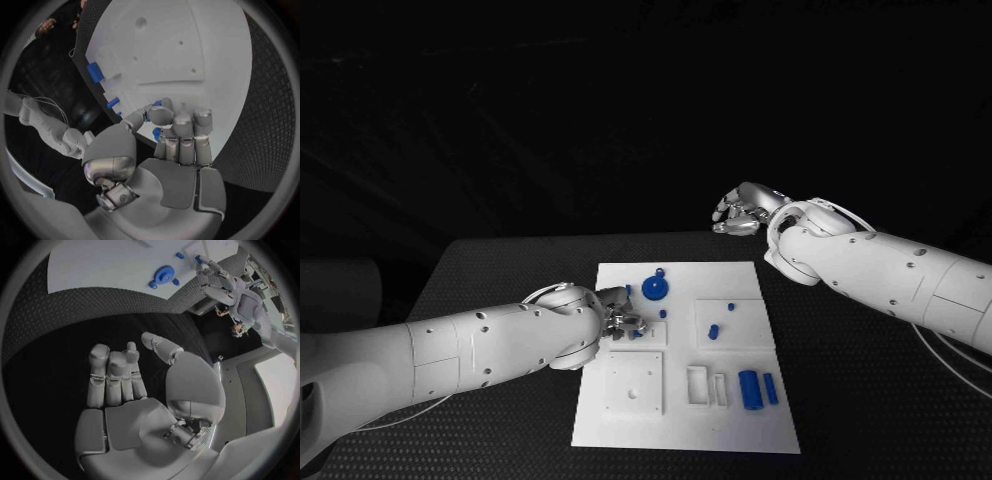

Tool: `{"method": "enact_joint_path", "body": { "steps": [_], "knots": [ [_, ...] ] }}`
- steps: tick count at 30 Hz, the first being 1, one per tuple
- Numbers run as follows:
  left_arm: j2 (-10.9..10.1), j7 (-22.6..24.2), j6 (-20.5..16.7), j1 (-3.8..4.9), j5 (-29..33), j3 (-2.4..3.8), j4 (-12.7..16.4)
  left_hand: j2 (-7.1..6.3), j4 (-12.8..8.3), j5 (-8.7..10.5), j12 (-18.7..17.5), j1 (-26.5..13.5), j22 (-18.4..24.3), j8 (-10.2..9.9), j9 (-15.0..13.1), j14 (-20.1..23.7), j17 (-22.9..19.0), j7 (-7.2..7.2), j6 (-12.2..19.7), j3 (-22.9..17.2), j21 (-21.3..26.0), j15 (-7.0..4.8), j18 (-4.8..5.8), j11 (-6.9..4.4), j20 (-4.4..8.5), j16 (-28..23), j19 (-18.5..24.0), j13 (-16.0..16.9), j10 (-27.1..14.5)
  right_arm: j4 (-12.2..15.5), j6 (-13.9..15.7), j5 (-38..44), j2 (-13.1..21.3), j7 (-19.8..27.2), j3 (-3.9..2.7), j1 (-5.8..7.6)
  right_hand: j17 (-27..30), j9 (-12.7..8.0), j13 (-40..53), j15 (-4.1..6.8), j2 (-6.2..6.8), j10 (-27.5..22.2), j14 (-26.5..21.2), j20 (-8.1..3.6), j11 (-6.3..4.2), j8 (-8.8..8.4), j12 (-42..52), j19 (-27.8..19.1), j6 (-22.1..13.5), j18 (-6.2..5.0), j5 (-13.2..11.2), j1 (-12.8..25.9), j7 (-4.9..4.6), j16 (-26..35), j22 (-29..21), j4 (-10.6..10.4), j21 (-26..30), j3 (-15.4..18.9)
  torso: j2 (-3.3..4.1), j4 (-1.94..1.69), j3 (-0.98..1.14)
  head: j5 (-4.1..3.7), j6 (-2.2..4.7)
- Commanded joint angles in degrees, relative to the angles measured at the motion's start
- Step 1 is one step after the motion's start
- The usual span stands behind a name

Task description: Assemble the parts on the task board

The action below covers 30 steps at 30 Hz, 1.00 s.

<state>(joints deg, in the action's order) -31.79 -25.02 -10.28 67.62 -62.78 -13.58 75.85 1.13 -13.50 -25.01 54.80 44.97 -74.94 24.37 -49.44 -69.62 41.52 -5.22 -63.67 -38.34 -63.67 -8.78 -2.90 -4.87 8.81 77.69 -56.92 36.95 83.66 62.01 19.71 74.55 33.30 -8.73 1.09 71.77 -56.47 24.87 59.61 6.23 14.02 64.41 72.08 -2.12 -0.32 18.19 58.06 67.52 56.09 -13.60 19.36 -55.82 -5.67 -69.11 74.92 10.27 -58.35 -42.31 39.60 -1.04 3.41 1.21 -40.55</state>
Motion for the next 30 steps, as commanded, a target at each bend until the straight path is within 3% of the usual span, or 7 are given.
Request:
{"method": "enact_joint_path", "body": {
  "steps": [1, 8, 14, 15, 22, 25, 30],
  "knots": [
    [0.55, 0.47, 2.31, -0.26, 0.04, -0.14, 0.31, 0.81, -1.12, -0.19, 0.25, 0.5, -1.05, -0.01, -0.07, 0.78, -0.08, 6.72, -8.63, -0.88, -0.36, -3.35, -1.18, -2.53, 6.68, 0.4, 0.43, 0.0, -2.96, -0.01, -0.8, 0.04, -0.14, 0.4, -0.03, 0.01, -0.05, 0.08, -0.06, 0.13, -0.55, -0.31, -0.37, -0.21, 0.11, -0.14, 0.3, -0.25, 0.3, -1.4, 0.26, 0.13, -0.57, 0.33, 0.88, 0.1, 0.39, 0.29, -0.01, -0.06, -0.02, -0.13, -0.06],
    [0.71, 0.53, 1.87, -0.26, 0.26, -0.14, 0.28, 0.52, -0.92, 0.94, 0.3, 0.26, -0.97, -0.07, -0.12, 0.88, -0.35, 6.68, -8.55, -0.75, -0.42, -3.36, -1.19, -2.5, 6.66, 0.46, 0.4, -0.12, -3.04, -0.11, -0.95, 0.04, -0.21, 0.41, -0.03, 0.0, -0.05, 0.09, -0.07, 0.13, -0.55, -0.32, -0.37, -0.21, 0.11, -0.14, 0.31, -0.25, 0.3, -1.4, 0.43, 0.16, -0.57, 0.33, 0.88, 0.11, 0.4, 0.3, -0.02, -0.06, -0.05, -0.19, 0.06],
    [0.55, 0.57, 1.12, -0.25, 0.64, -0.14, 0.14, -1.41, 1.02, 5.63, 0.49, -0.54, -0.79, -0.14, -0.29, 0.91, -0.91, 6.65, -8.52, -0.3, -0.4, -3.55, -1.29, -2.43, 6.67, 0.7, 0.25, -0.43, -2.94, -0.12, -1.08, 0.04, -0.15, 0.39, -0.03, 0.0, -0.05, 0.09, -0.08, 0.13, -0.54, -0.32, -0.37, -0.21, 0.11, -0.15, 0.32, -0.26, 0.29, -1.4, 0.49, 0.18, -0.57, 0.33, 0.88, 0.11, 0.4, 0.32, -0.02, -0.04, -0.04, -0.23, 0.11],
    [0.52, 0.56, 1.23, -0.25, 0.64, -0.14, 0.13, -2.48, 1.85, 6.71, 0.61, -0.85, -0.75, -0.13, -0.35, 0.9, -1.0, 6.67, -8.55, -0.2, -0.37, -3.6, -1.34, -2.44, 6.7, 0.82, 0.23, -0.47, -2.9, -0.12, -1.08, 0.04, -0.15, 0.39, -0.03, 0.0, -0.05, 0.09, -0.08, 0.13, -0.54, -0.32, -0.37, -0.2, 0.11, -0.15, 0.32, -0.26, 0.29, -1.4, 0.5, 0.18, -0.57, 0.33, 0.88, 0.11, 0.4, 0.32, -0.02, -0.07, -0.03, -0.23, 0.12],
    [0.5, 0.61, 1.16, -0.25, 0.65, -0.14, -0.04, -4.51, 3.7, 7.62, 0.86, -1.13, -0.74, -0.15, -0.52, 1.01, -1.36, 6.68, -8.54, -0.18, -0.34, -3.72, -1.47, -2.44, 6.74, 1.1, 0.24, -0.66, -2.97, -0.15, -1.17, 0.04, -0.2, 0.4, -0.03, 0.0, -0.05, 0.09, -0.1, 0.12, -0.51, -0.34, -0.38, -0.2, 0.12, -0.15, 0.32, -0.27, 0.27, -1.4, 0.58, 0.22, -0.58, 0.34, 0.89, 0.12, 0.41, 0.36, -0.01, -0.09, -0.03, -0.28, 0.16],
    [0.5, 0.67, 1.12, -0.25, 0.65, -0.13, -0.09, -5.02, 4.7, 9.71, 0.99, -1.17, -0.75, -0.17, -0.61, 1.08, -1.59, 6.7, -8.52, -0.13, -0.34, -3.77, -1.56, -2.47, 6.76, 1.27, 0.25, -0.79, -3.03, -0.21, -1.18, 0.04, -0.25, 0.42, -0.03, 0.0, -0.06, 0.09, -0.1, 0.12, -0.51, -0.35, -0.39, -0.19, 0.12, -0.16, 0.33, -0.27, 0.27, -1.4, 0.6, 0.25, -0.58, 0.34, 0.89, 0.12, 0.41, 0.37, 0.0, -0.06, -0.03, -0.28, 0.22],
    [0.45, 0.74, 1.16, -0.25, 0.66, -0.13, -0.08, -5.3, 5.45, 10.68, 1.1, -1.35, -0.76, -0.18, -0.67, 1.13, -1.74, 6.71, -8.52, -0.05, -0.35, -3.79, -1.58, -2.48, 6.75, 1.39, 0.28, -0.88, -3.07, -0.24, -1.28, 0.04, -0.25, 0.44, -0.03, 0.0, -0.06, 0.09, -0.11, 0.12, -0.51, -0.35, -0.39, -0.19, 0.12, -0.16, 0.33, -0.28, 0.27, -1.4, 0.63, 0.27, -0.58, 0.35, 0.89, 0.12, 0.41, 0.39, 0.01, -0.05, -0.02, -0.31, 0.19]
  ]
}}
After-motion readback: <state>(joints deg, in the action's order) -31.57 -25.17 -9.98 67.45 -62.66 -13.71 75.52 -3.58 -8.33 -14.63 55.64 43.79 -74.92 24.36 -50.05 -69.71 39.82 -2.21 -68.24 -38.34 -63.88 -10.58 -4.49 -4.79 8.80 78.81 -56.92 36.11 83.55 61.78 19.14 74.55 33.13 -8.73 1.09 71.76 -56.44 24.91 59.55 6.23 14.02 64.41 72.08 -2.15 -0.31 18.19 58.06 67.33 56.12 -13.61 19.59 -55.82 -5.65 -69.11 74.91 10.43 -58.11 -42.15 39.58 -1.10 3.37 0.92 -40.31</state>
